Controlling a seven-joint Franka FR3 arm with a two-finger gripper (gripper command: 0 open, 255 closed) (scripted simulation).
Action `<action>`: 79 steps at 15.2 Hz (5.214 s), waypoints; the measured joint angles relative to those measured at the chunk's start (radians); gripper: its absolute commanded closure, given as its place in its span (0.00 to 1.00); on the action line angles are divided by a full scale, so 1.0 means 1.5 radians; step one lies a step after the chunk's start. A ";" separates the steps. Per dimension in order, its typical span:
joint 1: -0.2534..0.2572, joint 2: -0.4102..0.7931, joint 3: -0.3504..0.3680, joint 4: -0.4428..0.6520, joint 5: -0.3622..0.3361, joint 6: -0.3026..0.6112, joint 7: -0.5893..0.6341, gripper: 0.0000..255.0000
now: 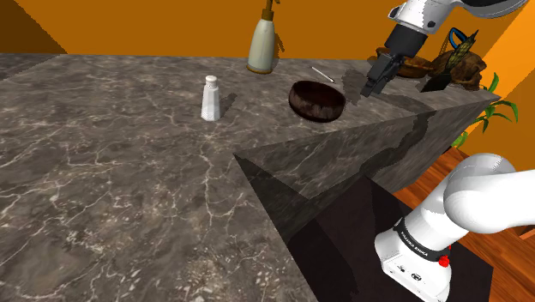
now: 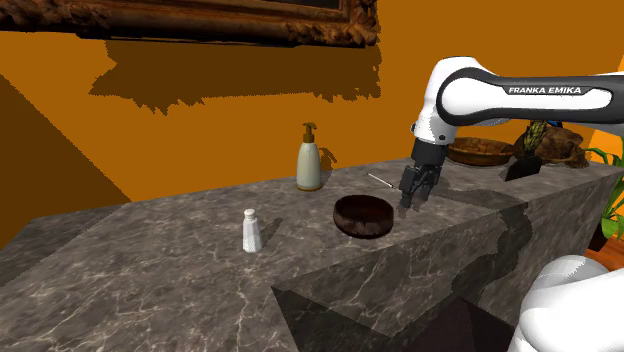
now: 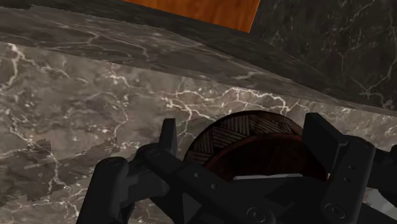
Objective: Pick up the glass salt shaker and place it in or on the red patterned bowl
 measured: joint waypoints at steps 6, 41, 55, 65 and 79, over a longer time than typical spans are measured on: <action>0.018 0.038 0.062 0.006 0.037 0.055 0.072 0.00; 0.039 0.620 0.398 0.424 -0.172 0.312 0.628 0.00; 0.040 0.623 0.398 0.424 -0.174 0.315 0.629 1.00; 0.040 0.615 0.400 0.477 -0.164 0.255 0.618 1.00; 0.048 0.625 0.405 0.615 -0.165 0.127 0.610 1.00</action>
